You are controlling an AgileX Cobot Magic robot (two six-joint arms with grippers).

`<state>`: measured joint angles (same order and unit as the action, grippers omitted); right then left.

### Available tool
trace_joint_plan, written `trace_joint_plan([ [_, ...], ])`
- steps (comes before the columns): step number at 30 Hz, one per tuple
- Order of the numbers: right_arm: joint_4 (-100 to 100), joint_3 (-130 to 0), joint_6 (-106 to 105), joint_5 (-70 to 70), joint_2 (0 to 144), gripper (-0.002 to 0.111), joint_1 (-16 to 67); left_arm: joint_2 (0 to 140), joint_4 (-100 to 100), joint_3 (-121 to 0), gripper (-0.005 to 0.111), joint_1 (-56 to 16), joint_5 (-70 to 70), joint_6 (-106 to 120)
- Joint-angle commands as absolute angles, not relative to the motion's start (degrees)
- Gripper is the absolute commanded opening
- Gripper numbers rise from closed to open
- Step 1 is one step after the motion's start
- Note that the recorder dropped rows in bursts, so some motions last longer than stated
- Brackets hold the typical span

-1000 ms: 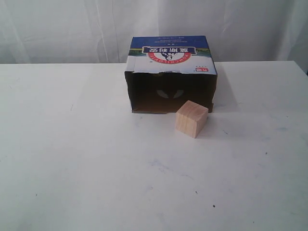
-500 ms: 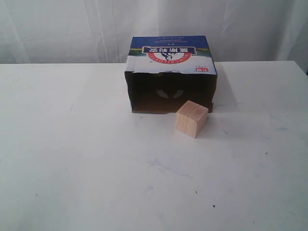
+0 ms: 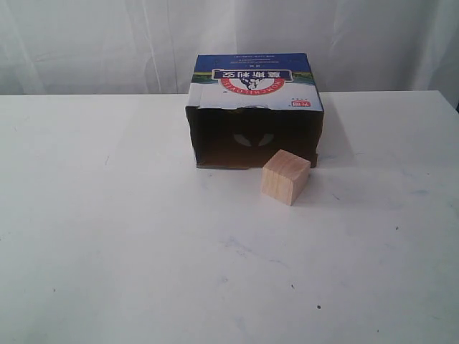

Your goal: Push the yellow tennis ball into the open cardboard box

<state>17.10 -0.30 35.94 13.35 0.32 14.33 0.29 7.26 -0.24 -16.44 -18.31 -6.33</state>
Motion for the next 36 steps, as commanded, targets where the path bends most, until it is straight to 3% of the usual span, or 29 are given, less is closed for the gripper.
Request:
trace_joint_plan([
  [1, 17.3, 0.0, 28.0, 13.2, 0.0, 0.0, 14.1, 0.0, 7.3, 0.0, 0.0, -16.7, -19.3, -6.2],
  [7, 9.4, 0.0, 5.2, 13.2, 0.0, 0.0, 14.1, 0.0, 7.3, 0.0, 0.0, -16.7, -19.3, -6.2],
  [13, 4.0, 0.0, -4.5, 13.2, 0.0, 0.0, 14.1, 0.0, 7.3, 0.0, 0.0, -16.7, -19.3, -6.2],
  [32, 2.8, 0.0, -5.3, 13.2, 0.0, 0.0, 14.0, 0.0, 7.3, 0.0, 0.0, -16.7, -19.3, -6.2],
  [36, 2.8, 0.0, -4.2, 11.0, 0.0, 0.0, 9.9, 0.0, 7.3, 0.0, 0.0, -16.7, -19.3, -6.2],
])
